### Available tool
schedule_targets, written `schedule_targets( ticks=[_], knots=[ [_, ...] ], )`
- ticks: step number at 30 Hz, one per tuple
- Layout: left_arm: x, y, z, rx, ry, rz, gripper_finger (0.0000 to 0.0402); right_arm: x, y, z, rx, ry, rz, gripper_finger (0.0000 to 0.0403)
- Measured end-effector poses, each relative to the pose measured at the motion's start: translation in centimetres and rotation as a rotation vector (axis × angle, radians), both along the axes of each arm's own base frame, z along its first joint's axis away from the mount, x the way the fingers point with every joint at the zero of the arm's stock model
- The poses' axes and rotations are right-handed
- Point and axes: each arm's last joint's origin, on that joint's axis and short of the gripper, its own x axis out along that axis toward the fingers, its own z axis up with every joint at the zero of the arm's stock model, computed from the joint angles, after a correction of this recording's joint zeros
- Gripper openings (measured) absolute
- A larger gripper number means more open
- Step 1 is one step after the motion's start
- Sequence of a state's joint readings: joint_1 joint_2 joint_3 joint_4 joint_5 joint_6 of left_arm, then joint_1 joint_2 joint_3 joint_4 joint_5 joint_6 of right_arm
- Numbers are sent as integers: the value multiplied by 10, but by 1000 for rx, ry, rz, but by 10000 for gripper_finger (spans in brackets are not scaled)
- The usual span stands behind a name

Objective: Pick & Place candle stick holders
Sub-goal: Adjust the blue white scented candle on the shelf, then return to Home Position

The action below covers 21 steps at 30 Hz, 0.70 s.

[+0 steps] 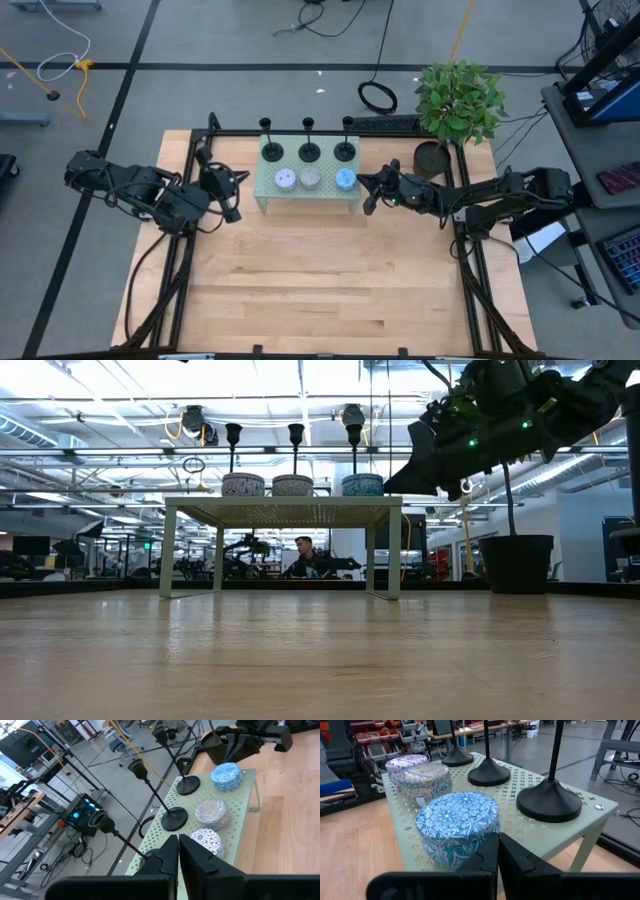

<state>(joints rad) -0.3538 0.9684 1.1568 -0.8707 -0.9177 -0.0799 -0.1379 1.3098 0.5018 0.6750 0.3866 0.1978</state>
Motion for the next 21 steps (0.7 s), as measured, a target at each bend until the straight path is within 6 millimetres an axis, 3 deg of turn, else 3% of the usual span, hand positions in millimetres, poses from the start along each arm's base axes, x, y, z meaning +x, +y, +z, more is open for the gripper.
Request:
schedule_targets(
  ticks=[8,12,16,21],
  knots=[
    [0,0,0,-15,-21,17,21,0,1,0,-17,13,5,0],
    [-5,2,3,-30,-52,32,21,-7,1,13,-72,-3,16,0],
    [-26,10,12,-19,-103,57,21,-21,5,29,-104,1,66,0],
    [-67,25,20,-91,-202,52,21,-44,13,45,-125,26,249,0]
  ],
)
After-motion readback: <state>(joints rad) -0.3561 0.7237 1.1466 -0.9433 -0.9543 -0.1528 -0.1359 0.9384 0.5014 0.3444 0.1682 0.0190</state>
